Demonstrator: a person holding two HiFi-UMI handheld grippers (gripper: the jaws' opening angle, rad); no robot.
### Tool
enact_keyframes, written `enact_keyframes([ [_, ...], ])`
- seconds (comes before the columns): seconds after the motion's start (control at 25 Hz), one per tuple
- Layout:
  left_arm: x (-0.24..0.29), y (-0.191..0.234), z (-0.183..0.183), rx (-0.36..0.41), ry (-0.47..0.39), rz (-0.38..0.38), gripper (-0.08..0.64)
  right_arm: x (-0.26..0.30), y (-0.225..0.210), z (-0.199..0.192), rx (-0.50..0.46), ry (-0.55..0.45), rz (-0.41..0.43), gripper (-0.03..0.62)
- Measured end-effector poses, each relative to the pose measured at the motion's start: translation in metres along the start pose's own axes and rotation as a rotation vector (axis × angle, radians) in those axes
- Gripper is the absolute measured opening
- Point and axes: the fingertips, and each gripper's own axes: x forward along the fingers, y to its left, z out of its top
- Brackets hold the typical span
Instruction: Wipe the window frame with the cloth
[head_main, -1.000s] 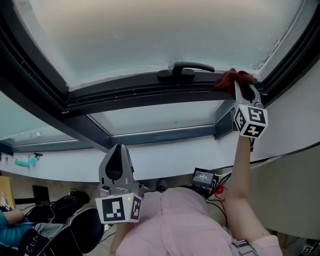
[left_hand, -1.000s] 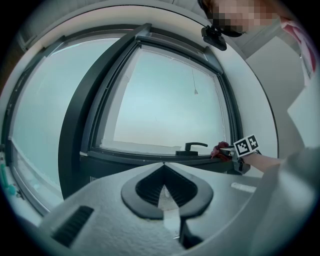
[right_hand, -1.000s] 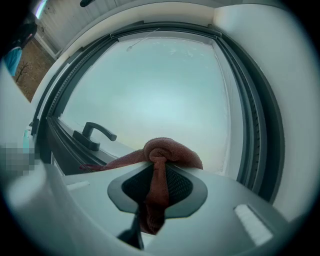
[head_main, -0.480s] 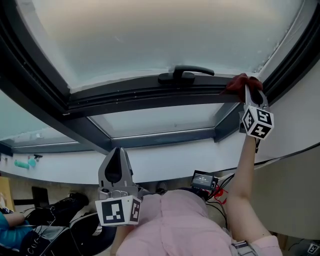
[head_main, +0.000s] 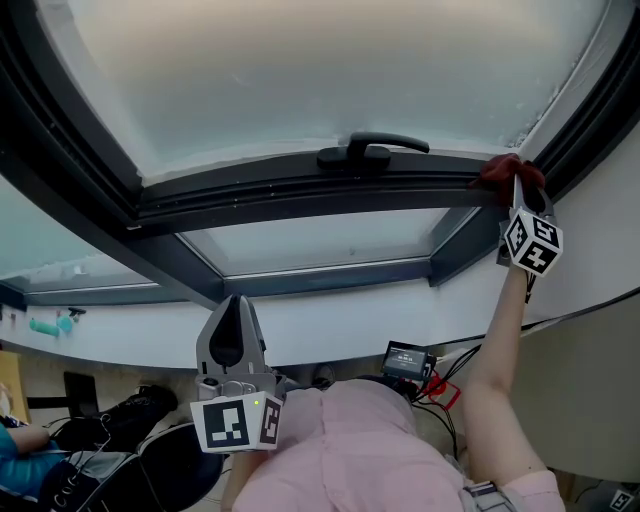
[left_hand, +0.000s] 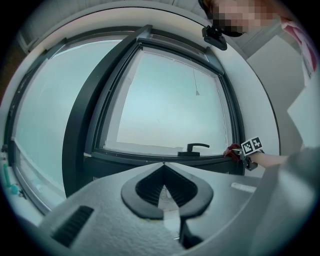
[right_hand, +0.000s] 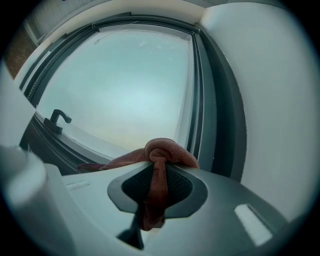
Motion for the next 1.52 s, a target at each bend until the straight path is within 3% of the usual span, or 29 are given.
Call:
enact_keyframes([
  [0.72, -0.002, 0.002, 0.0, 0.003, -0.006, 0.016, -0.003, -0.013, -0.003, 0.009, 0.045, -0.034, -0.011, 0.069],
  [0.88, -0.002, 0.006, 0.002, 0.001, -0.006, 0.012, -0.003, -0.048, 0.041, 0.045, 0.033, -0.134, 0.048, 0.069],
  [1.08, -0.002, 0.007, 0.002, -0.001, -0.006, -0.001, -0.003, -0.101, 0.123, 0.075, 0.037, -0.232, 0.214, 0.068],
  [1.52, -0.01, 0.02, 0.008, 0.002, -0.015, 0.007, -0.003, -0.105, 0.284, 0.054, -0.006, -0.159, 0.497, 0.067],
])
